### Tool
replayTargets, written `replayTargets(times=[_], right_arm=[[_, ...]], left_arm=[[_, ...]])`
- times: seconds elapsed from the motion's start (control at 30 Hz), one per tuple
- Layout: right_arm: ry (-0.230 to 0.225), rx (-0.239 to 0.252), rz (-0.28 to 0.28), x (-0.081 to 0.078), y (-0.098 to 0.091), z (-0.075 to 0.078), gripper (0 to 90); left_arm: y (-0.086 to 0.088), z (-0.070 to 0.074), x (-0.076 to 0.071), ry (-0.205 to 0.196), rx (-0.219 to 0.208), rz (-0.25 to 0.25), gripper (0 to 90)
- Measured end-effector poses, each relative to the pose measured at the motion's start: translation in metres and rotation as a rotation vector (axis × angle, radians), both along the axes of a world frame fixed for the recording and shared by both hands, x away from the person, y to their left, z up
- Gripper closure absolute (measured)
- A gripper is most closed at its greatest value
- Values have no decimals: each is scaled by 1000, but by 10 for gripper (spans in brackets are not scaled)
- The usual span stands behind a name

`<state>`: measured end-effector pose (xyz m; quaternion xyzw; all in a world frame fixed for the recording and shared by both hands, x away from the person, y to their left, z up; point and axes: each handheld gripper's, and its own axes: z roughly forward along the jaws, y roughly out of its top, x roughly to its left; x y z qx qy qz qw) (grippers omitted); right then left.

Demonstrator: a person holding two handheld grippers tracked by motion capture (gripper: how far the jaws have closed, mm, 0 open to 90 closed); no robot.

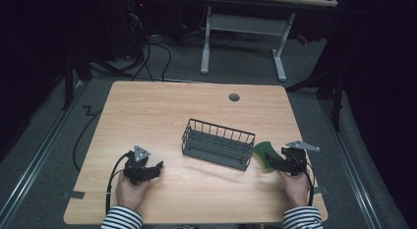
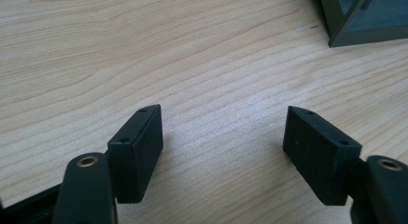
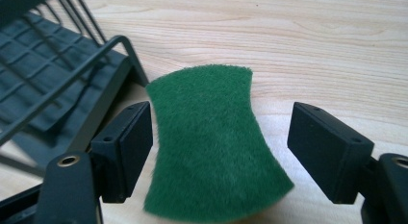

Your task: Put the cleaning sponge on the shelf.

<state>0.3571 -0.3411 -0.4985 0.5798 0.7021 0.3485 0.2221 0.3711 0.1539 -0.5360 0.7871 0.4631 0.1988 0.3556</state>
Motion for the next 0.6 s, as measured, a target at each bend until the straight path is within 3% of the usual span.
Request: replayTargets(times=[0.17,0.3,0.33,0.6], right_arm=[[21,10,26,11,3,-7,196],[52,-22,37,16,5,-14,197],[78,-44,48,18,7,-17,206],[101,-85,89,18,9,-16,271]], left_arm=[[0,0,0,1,-1,3,307],[0,0,0,1,0,3,307],[0,0,0,1,0,4,307],[0,0,0,1,-1,4,307]])
